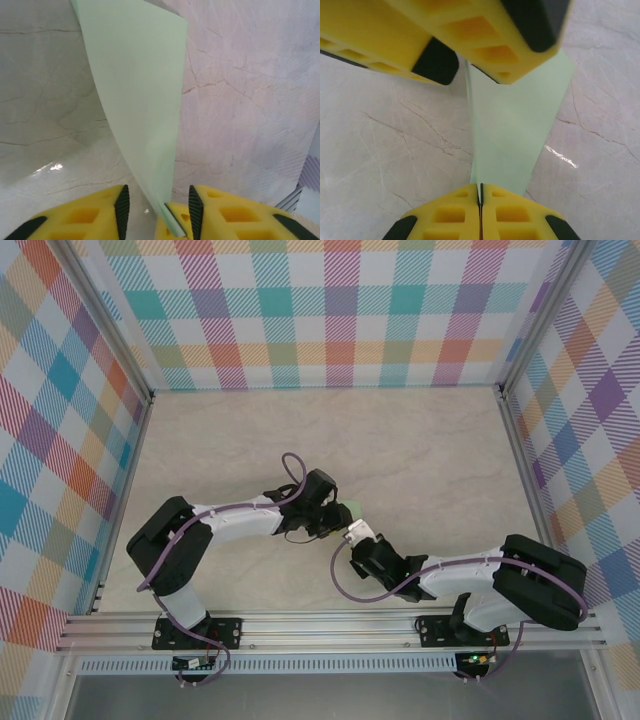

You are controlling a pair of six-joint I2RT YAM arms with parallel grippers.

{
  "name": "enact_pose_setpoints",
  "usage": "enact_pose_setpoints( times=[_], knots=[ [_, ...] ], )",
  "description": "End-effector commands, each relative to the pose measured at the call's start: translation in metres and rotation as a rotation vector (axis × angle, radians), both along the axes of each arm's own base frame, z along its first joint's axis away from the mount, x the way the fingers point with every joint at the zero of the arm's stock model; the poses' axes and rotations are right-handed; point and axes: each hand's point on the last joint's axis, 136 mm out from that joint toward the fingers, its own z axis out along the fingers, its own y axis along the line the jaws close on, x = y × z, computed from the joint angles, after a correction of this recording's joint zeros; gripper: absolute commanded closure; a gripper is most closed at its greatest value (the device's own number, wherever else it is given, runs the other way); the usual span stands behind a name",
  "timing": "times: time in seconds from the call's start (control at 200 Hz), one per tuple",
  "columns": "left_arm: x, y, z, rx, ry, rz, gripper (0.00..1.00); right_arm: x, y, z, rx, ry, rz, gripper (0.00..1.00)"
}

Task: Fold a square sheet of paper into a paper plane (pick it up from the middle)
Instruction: Fold the wing for the fifth time at the center of the table.

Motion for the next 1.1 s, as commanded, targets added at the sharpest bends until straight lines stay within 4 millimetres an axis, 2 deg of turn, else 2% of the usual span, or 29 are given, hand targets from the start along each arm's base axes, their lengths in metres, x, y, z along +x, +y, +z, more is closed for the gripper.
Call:
enact_pose_setpoints(
  times=[0.0,0.045,0.16,0.3,0.59,0.84,1.095],
  knots=[
    [0.003,0.004,0.027,-0.002,-0.049,0.015,0.49,-0.002,0.004,0.001,0.09,0.079,-0.023,0.94],
    [0.004,0.007,0.03,0.008,-0.059,0.024,0.41,-0.002,0.006,0.0,0.111,0.109,-0.018,0.93],
    [0.004,0.016,0.037,0.024,-0.084,0.042,0.31,-0.002,0.009,-0.002,0.172,0.178,-0.017,0.93],
    [0.004,0.024,0.043,0.041,-0.104,0.062,0.26,-0.002,0.011,-0.003,0.239,0.251,-0.017,0.93],
    [0.002,0.025,0.044,0.032,-0.104,0.056,0.27,0.002,0.001,0.006,0.468,0.415,-0.077,0.93],
    [0.001,0.021,0.04,0.026,-0.092,0.048,0.3,0.001,0.0,0.002,0.579,0.564,-0.119,0.93],
    [0.0,0.016,0.033,0.015,-0.073,0.037,0.35,0.003,-0.006,-0.01,0.629,0.665,-0.212,0.93]
  ],
)
